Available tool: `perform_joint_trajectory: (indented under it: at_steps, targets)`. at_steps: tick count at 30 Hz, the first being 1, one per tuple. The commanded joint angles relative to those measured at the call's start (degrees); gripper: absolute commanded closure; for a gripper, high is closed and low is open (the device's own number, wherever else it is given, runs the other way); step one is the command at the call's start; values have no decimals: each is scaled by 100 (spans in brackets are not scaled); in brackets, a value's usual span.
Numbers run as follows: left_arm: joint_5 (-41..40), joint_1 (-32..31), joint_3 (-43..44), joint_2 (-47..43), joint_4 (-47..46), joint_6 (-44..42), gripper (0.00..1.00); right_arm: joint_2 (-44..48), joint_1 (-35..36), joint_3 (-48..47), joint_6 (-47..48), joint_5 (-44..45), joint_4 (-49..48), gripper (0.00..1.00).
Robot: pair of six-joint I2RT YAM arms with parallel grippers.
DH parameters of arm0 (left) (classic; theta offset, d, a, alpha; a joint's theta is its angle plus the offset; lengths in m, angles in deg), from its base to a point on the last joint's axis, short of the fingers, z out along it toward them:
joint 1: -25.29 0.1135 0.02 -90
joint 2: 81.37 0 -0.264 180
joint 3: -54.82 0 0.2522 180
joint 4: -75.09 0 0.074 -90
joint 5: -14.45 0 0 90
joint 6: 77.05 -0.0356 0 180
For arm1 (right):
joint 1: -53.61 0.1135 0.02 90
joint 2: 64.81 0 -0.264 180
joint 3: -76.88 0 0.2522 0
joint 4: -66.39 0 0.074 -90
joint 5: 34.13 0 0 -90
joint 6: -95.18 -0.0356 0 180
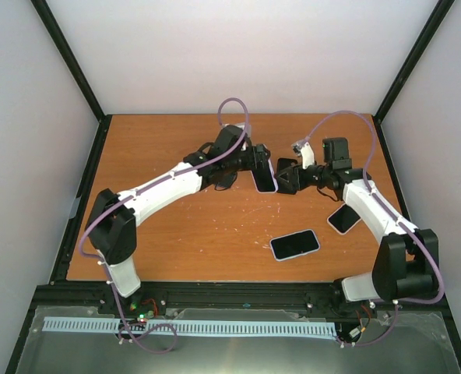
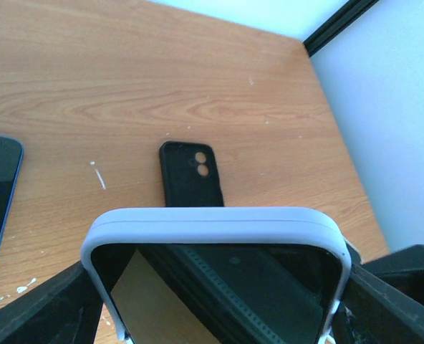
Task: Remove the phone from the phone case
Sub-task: Pick up the phone at the center of the board.
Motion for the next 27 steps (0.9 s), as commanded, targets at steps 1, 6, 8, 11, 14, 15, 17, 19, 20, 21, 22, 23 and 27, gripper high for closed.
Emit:
perform_joint_trajectory:
  at_steps: [1,6,8,11,14,15,17,19,20,21,22,23,27]
  targets:
    - [115,18,51,-452,-446,156,37,-138,144,59,448,-200,-115,53]
    - [257,16,23,-460,-422,152,37,-114,362,77,587,-485,-140,56]
    - [277,18,5,-473,-420,148,37,-129,388,65,635,-636,-125,57]
    - [298,16,-10,-521,-419,131,37,-142,389,63,607,-776,-169,59]
    - [270,16,-41,-567,-442,105,37,-173,389,37,571,-759,-176,65]
    - [265,15,-35,-575,-426,97,37,-190,389,31,560,-759,-175,69]
    - [264,21,-40,-590,-423,79,37,-213,389,31,537,-703,-176,78]
    - [253,20,-37,-603,-431,42,37,-232,389,23,515,-621,-177,82]
    - [243,16,-27,-594,-420,24,37,-253,390,11,501,-599,-176,84]
    - [227,21,-12,-595,-407,-1,35,-268,389,0,478,-593,-164,87]
    - [194,18,-7,-595,-399,-29,34,-280,389,-20,461,-592,-152,88]
    - [160,18,3,-591,-387,-58,32,-282,389,-26,437,-606,-150,91]
    - [19,24,0,-608,-339,-199,24,-329,389,-57,315,-618,-185,97]
